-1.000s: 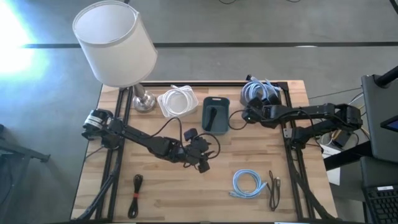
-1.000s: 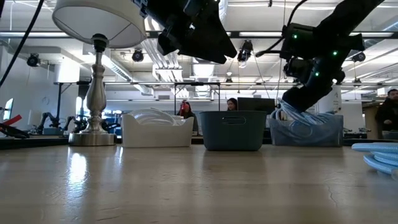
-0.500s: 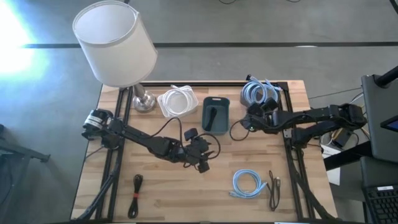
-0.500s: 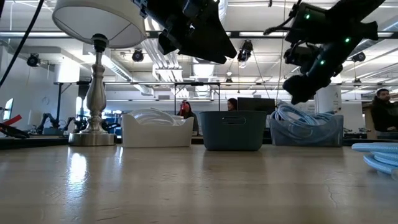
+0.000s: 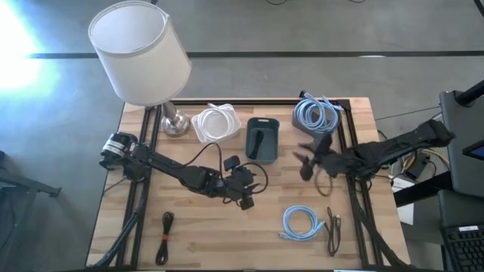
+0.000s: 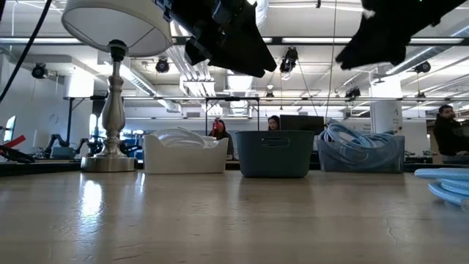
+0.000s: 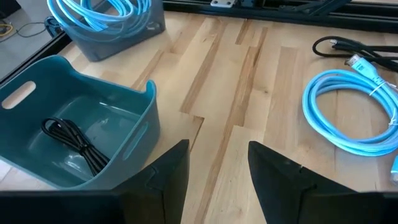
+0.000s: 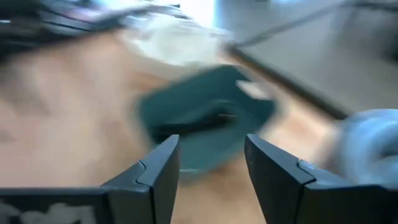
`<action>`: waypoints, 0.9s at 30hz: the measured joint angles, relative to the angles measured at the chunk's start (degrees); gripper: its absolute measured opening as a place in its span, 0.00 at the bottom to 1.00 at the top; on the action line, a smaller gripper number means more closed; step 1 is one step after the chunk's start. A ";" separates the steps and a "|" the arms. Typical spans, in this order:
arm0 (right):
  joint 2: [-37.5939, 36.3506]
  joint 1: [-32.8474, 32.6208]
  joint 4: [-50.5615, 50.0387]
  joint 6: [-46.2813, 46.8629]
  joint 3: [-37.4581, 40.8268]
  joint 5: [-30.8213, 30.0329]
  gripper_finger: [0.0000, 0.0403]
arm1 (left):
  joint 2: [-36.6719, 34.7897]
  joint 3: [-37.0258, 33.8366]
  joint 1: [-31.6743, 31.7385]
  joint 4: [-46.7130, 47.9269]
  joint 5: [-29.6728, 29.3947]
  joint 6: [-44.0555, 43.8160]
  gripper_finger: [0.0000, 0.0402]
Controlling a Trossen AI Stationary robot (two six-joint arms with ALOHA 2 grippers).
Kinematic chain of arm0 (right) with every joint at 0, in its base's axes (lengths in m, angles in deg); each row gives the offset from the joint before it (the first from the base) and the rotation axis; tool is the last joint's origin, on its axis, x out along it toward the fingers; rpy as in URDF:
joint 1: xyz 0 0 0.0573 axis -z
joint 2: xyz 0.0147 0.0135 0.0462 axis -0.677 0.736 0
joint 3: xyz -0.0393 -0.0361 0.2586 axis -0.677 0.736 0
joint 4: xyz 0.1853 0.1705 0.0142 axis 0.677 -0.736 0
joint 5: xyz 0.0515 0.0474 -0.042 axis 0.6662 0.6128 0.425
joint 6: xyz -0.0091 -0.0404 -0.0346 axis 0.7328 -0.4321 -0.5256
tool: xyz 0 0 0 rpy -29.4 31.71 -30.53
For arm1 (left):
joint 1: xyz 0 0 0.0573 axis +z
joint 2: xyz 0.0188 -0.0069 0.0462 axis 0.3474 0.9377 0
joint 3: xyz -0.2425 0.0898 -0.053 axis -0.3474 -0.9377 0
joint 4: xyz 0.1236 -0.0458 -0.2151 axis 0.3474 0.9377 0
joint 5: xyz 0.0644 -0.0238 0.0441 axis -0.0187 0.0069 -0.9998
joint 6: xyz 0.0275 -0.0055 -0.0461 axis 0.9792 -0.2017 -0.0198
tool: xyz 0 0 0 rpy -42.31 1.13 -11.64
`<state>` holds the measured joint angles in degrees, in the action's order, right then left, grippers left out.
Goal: Sort HDMI cables
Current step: Put the blue HDMI cable into the black bin
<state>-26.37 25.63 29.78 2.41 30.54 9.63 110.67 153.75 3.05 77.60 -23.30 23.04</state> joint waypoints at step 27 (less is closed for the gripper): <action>25.86 -23.40 11.68 17.80 7.64 24.59 0.41 | 0.02 0.00 0.85 -0.94 0.00 4.15 0.42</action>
<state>-0.51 2.23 41.46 20.20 38.18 34.22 110.69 153.75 3.90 76.66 -23.30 27.19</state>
